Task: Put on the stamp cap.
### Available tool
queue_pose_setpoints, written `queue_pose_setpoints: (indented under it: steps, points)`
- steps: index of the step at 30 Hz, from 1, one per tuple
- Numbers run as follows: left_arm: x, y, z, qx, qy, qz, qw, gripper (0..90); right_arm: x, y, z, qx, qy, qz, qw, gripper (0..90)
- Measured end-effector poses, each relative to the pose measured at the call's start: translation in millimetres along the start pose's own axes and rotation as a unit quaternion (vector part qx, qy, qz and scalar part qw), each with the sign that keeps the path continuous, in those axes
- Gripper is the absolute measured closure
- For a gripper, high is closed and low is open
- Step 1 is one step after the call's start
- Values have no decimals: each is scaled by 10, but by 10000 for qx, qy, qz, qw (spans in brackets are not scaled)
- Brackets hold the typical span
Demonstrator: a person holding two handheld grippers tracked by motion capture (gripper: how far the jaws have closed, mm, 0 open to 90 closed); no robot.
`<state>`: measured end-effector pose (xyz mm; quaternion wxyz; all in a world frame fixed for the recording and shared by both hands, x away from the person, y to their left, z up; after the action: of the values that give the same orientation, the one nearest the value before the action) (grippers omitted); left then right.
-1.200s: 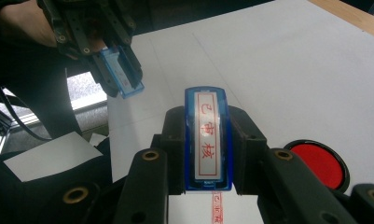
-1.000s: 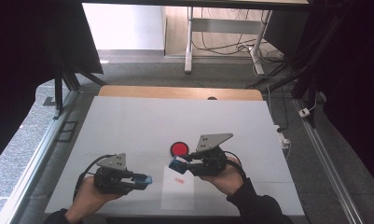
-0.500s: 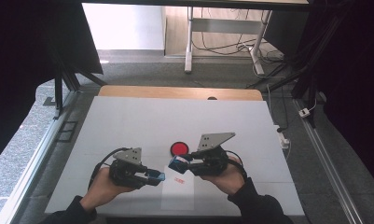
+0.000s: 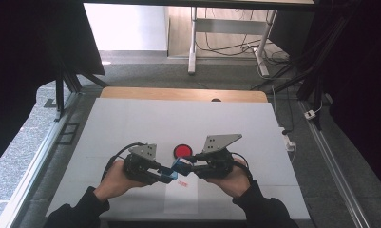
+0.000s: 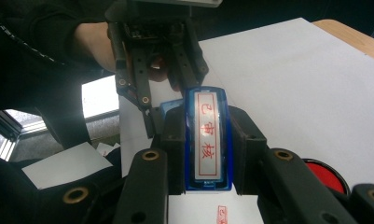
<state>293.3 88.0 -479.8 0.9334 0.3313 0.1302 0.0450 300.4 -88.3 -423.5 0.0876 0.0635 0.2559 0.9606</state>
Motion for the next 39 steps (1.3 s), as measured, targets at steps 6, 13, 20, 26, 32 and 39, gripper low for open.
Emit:
queue_pose_setpoints:
  steps: [6,13,20,26,32,39]
  points:
    - [57,-56,83,82,-131,-160,9998,687,-2,14,12,-43,23,15,10000,709]
    - [45,-128,62,62,-290,-381,9988,687,16,4,10,-70,61,111,9999,709]
    - [42,-153,28,-28,-341,-551,9979,688,54,-38,-5,-46,136,268,9995,709]
    - [30,-143,16,-187,-403,-692,9966,688,70,-63,-19,-17,167,342,9993,709]
    - [21,-141,14,-261,-469,-793,9954,688,83,-76,-24,12,197,400,9990,709]
    - [20,-125,14,-342,-504,-876,9943,688,99,-80,-15,-32,196,460,9987,709]
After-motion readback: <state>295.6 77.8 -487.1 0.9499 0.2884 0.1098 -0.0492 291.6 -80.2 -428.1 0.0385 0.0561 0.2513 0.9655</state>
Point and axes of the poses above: each handheld gripper's, and its own axes: y roughly backward along the jaws, z roughly out of its top, x roughly to its left, the point moved 5 cm from there along -y, roughly forward along the jaws, and after that the axes turned 1 degree about y, right-handed, at the moved point
